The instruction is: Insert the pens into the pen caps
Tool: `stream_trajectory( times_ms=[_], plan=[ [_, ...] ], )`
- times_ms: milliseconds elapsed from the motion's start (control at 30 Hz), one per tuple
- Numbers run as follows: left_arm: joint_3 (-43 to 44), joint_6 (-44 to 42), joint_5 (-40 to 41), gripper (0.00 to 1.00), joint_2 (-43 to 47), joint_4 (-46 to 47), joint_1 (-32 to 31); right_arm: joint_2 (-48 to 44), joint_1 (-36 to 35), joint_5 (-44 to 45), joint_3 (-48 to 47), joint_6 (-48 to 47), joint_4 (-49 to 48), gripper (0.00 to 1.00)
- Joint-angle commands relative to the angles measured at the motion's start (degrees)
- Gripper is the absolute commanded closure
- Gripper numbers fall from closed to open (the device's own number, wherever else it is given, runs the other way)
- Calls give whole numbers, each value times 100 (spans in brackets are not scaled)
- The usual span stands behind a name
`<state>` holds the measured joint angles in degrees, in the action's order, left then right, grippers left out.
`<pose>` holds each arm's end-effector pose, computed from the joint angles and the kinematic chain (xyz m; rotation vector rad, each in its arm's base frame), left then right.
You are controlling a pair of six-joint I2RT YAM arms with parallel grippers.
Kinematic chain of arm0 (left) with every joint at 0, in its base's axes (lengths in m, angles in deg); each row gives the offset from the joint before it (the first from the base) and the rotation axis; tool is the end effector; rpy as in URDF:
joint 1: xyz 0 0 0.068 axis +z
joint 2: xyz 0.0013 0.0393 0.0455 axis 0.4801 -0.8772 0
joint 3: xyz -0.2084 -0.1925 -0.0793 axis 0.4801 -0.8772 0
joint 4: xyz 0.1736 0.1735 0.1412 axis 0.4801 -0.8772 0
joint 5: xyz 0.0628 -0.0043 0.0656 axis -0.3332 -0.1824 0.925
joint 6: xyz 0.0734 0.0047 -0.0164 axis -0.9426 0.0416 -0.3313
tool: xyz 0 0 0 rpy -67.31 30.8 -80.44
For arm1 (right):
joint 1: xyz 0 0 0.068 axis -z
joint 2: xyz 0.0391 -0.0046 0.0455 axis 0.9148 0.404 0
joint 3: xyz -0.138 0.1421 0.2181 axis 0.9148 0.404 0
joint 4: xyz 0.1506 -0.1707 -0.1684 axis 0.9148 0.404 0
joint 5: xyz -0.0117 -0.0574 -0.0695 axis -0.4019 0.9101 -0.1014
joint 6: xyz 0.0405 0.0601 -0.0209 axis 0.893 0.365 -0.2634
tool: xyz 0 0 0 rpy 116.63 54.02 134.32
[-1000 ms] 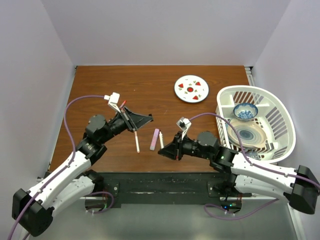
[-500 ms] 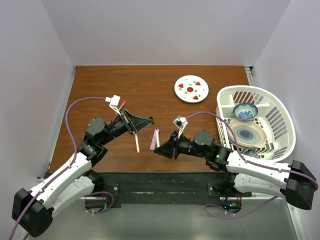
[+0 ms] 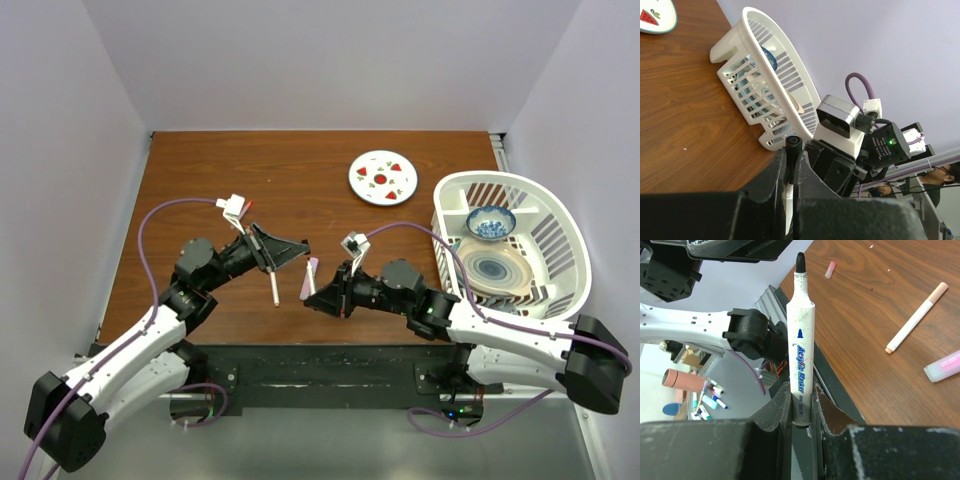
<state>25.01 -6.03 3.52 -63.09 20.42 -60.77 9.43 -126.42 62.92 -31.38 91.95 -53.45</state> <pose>0.1785 -0.1445 0.2996 -0.0383 1.7415 -1.6096 0.1235 0.2420 0.2632 -0.4972 1.8987 1.4231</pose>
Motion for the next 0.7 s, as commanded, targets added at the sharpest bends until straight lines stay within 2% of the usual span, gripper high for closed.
stream_trajectory(
  times_ms=[0,667],
  plan=[
    [24,48,-17,100,115,265,-36,41,-75,-40,-200,51,-385,100],
    [-344,-102,-166,100,370,-8,-45,-12,-101,83,-208,122,-455,100]
  ],
)
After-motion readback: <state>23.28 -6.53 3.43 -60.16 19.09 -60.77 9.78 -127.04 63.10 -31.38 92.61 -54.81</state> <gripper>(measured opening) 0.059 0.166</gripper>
